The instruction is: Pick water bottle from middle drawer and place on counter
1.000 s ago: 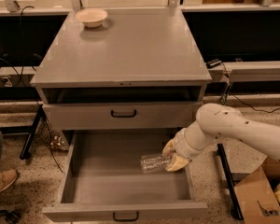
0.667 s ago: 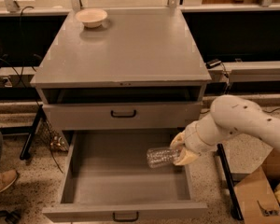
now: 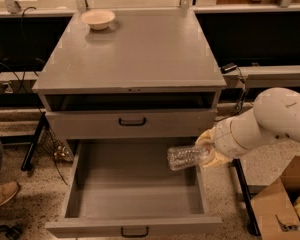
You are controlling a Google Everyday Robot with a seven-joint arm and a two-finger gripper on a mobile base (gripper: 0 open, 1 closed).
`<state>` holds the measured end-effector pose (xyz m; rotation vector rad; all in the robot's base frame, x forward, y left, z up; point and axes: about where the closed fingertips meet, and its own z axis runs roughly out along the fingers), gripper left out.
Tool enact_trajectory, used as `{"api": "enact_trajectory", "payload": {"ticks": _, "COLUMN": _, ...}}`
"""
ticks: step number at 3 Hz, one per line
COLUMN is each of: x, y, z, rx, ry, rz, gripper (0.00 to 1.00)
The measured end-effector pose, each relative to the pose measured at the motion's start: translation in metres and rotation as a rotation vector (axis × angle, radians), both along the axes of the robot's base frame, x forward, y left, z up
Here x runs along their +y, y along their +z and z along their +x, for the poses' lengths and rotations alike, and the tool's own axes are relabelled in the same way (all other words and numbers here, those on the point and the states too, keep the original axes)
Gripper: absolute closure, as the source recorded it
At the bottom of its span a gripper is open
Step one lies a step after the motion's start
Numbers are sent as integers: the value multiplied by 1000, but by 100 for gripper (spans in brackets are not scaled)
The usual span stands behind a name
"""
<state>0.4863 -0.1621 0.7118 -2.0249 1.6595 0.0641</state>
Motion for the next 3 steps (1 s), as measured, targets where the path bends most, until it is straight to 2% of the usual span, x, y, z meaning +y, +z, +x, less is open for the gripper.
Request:
{"api": "enact_trajectory", "payload": {"ticks": 1, "x": 0, "y": 0, "z": 0, "rx": 1, "ry": 0, "rz": 0, "gripper": 100}}
{"api": "enact_trajectory", "payload": {"ticks": 2, "x": 5, "y": 13, "z": 12, "rx": -27, "ry": 26, "rz": 33, "gripper": 100}}
{"api": "enact_trajectory", "payload": {"ticks": 3, "x": 18, "y": 66, "z": 44, "rx": -88, "ry": 84, "rz": 47, "gripper": 100}}
